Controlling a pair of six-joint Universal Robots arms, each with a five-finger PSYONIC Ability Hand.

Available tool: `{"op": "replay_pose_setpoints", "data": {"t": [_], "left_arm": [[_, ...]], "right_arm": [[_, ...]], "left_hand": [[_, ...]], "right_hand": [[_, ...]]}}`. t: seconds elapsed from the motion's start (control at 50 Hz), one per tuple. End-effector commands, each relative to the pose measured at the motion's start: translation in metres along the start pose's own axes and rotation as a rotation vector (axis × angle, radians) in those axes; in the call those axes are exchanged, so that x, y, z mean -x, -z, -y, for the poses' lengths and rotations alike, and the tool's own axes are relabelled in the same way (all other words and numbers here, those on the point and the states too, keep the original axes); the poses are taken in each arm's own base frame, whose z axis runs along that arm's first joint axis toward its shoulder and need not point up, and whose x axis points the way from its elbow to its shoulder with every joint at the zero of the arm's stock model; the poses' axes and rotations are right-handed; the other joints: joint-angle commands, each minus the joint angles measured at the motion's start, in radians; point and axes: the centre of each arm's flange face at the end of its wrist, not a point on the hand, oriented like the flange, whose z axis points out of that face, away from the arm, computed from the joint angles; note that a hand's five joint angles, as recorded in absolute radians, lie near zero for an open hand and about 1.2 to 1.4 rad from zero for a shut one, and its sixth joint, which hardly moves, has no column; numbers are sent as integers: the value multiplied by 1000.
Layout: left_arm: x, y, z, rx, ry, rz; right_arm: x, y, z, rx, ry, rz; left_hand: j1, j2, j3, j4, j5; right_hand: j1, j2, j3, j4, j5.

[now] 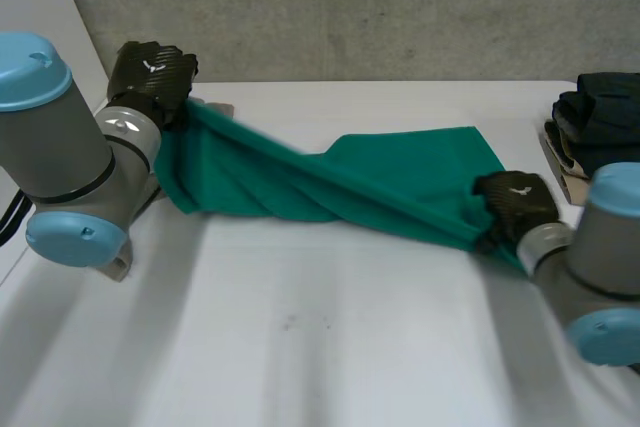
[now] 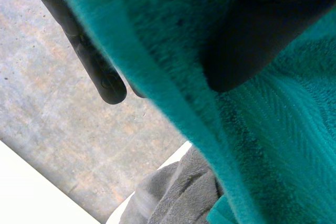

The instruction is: Fold the laundry.

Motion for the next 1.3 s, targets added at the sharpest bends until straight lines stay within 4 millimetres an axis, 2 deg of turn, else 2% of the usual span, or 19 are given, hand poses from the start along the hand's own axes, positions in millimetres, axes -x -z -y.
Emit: {"op": "replay_pose_setpoints", "data": {"t": [0.02, 0.14, 0.24, 0.3, 0.4, 0.54, 0.62, 0.7, 0.76, 0.84, 0.94, 1.0, 1.06, 1.08, 1.12, 1.16, 1.22, 1.26, 1.3], "left_arm": [[8, -2, -7, 22, 0, 17], [6, 0, -11, 36, 5, 10], [-1, 12, -23, 108, 0, -30], [-4, 22, -29, 157, -4, -55], [-1, 64, -31, 286, -26, -119], [-3, 139, -44, 510, -154, -269], [-8, 174, -55, 606, -271, -376], [-12, 183, -59, 610, -315, -408], [-13, 175, -61, 587, -314, -390], [-18, 145, -65, 513, -315, -342], [-22, 76, -66, 369, -324, -229], [-18, 41, -57, 285, -329, -147], [-7, -4, -32, 138, -340, -15], [-3, -14, -24, 95, -343, 20], [14, -37, 17, -86, -339, 146], [27, -48, 43, -214, -324, 237], [49, -58, 85, -450, -285, 404], [57, -56, 110, -601, -267, 480], [57, -53, 118, -653, -259, 499]], "right_arm": [[-44, -2, -15, 121, 75, 17], [-54, -3, -13, 121, 76, 30], [-61, -3, -9, 110, 95, 24], [-80, 5, 14, 78, 156, -12], [-93, 39, 39, 182, 342, 50], [-109, 89, 32, 480, 573, 211], [-104, 103, 27, 547, 592, 277], [-103, 98, 29, 508, 600, 251], [-104, 87, 28, 462, 610, 198], [-94, 67, 27, 394, 611, 182], [-86, 35, 34, 334, 633, 137], [-75, 13, 61, 226, 686, 64], [-72, -4, 94, 74, 714, -36], [-73, -12, 120, -55, 719, -112], [-75, -18, 147, -201, 712, -192], [-84, -22, 188, -436, 697, -331], [-95, -15, 228, -691, 664, -476], [-97, -14, 238, -775, 650, -515], [-95, -14, 239, -801, 641, -520]], "left_hand": [[231, 196, 200, 196, 250], [231, 196, 200, 196, 250], [231, 196, 200, 196, 250], [231, 196, 200, 196, 250], [231, 196, 200, 196, 250], [231, 196, 200, 196, 250], [231, 196, 200, 196, 250], [231, 196, 200, 196, 250], [231, 196, 200, 196, 250], [231, 196, 200, 196, 250], [231, 196, 200, 196, 250], [231, 196, 200, 196, 250], [231, 196, 200, 196, 250], [231, 196, 200, 196, 250], [231, 196, 200, 196, 250], [231, 196, 200, 196, 250], [231, 196, 200, 196, 250], [231, 196, 200, 196, 250], [231, 196, 200, 196, 250]], "right_hand": [[201, 197, 189, 190, 185], [889, 885, 877, 878, 873], [891, 887, 878, 879, 874], [891, 887, 878, 879, 874], [891, 887, 878, 879, 874], [891, 887, 878, 879, 874], [891, 887, 878, 879, 874], [891, 887, 878, 879, 874], [891, 887, 878, 879, 874], [891, 887, 878, 879, 874], [891, 887, 878, 879, 874], [891, 887, 878, 879, 874], [891, 887, 878, 879, 874], [891, 887, 878, 879, 874], [891, 887, 878, 879, 874], [891, 887, 878, 879, 874], [891, 887, 878, 879, 874], [891, 887, 878, 879, 874], [891, 887, 878, 879, 874]]}}
